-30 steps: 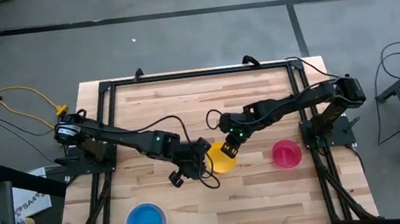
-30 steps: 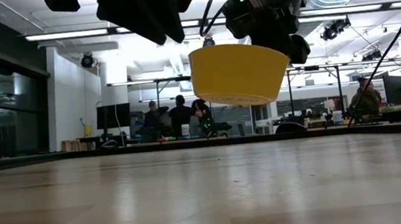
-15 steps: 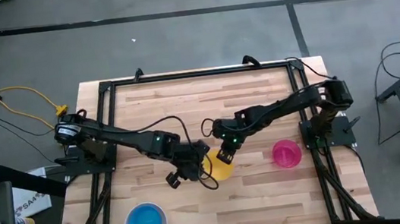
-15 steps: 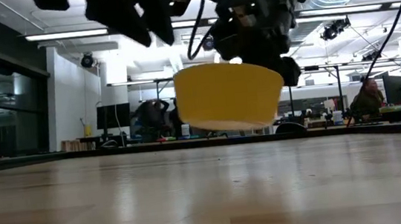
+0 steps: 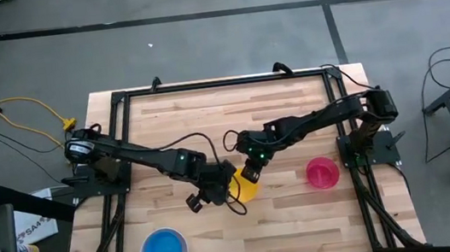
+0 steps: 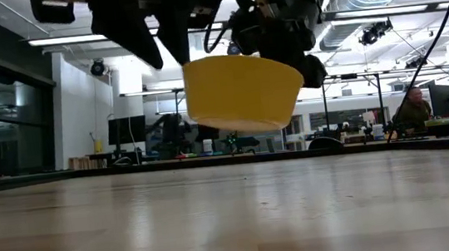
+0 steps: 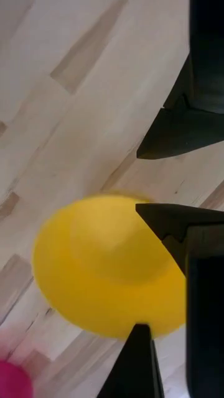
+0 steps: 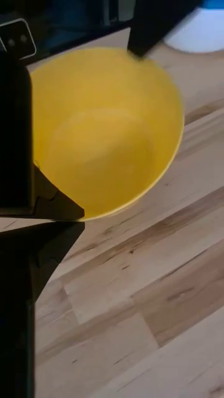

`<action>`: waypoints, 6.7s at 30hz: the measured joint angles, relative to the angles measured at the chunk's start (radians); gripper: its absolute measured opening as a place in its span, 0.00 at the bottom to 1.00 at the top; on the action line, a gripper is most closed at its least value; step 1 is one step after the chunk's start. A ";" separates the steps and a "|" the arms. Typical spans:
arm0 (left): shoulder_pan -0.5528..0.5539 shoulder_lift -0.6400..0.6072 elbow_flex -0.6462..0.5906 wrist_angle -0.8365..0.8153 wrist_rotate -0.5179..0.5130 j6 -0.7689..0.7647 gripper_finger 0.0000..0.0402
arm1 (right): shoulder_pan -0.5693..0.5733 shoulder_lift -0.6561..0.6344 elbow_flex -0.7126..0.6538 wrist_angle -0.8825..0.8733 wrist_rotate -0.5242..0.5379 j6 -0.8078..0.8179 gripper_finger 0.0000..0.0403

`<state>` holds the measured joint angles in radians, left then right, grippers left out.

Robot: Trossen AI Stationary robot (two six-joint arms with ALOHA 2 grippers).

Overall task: Nest bowls inside each other
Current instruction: Stack the yellow bowl on the blue bowl, then stack the pink bowl on the yellow bowl

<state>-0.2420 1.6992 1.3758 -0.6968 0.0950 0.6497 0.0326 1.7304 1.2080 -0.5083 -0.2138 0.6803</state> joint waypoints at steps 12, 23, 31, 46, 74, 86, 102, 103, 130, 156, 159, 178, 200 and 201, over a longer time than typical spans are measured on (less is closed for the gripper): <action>0.000 0.022 0.000 0.021 -0.027 0.003 0.31 | 0.007 0.000 0.013 0.004 -0.003 -0.007 0.01; 0.000 0.022 0.000 0.024 -0.030 0.009 0.17 | 0.007 0.000 0.013 0.005 -0.007 -0.004 0.01; -0.001 0.022 0.000 0.032 -0.026 0.047 0.02 | 0.006 0.000 0.014 0.029 -0.026 -0.004 0.01; -0.002 0.022 0.000 0.014 -0.039 0.053 0.00 | 0.005 -0.001 0.014 0.049 -0.112 -0.021 0.13; -0.003 0.020 0.000 -0.048 0.051 -0.026 0.00 | -0.063 -0.001 0.013 0.013 -0.316 -0.063 0.30; -0.073 0.020 0.000 -0.176 -0.077 -0.105 0.00 | -0.113 -0.001 0.013 -0.019 -0.398 -0.107 0.30; -0.385 -0.095 0.000 -0.298 -0.242 -0.717 0.00 | -0.113 -0.001 0.013 -0.004 -0.222 -0.206 0.30; -0.412 -0.096 0.000 -0.302 -0.256 -0.764 0.00 | -0.110 -0.001 0.013 -0.002 -0.213 -0.206 0.30; -0.907 0.028 0.000 -0.287 -0.442 -1.519 0.00 | -0.098 -0.001 0.013 0.113 -0.094 -0.096 0.30; -0.903 0.072 0.000 -0.210 -0.351 -1.537 0.07 | -0.018 -0.001 0.013 0.133 -0.046 -0.045 0.29; -0.903 0.072 0.000 -0.210 -0.381 -1.520 0.08 | -0.005 -0.001 0.013 0.133 -0.043 -0.041 0.29; -0.903 0.072 0.000 -0.189 -0.419 -1.515 0.08 | 0.066 0.000 0.013 0.133 0.007 0.035 0.29; -0.645 0.064 0.110 -0.379 -0.662 -1.063 0.08 | 0.133 -0.001 0.013 -0.347 0.267 0.212 0.29; -0.621 0.065 0.092 -0.374 -0.654 -1.047 0.08 | 0.133 -0.003 0.013 -0.373 0.271 0.214 0.29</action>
<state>-0.8632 1.7638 1.4677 -1.0705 -0.5594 -0.3977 0.1658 1.7273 1.2209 -0.8811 0.0576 0.8941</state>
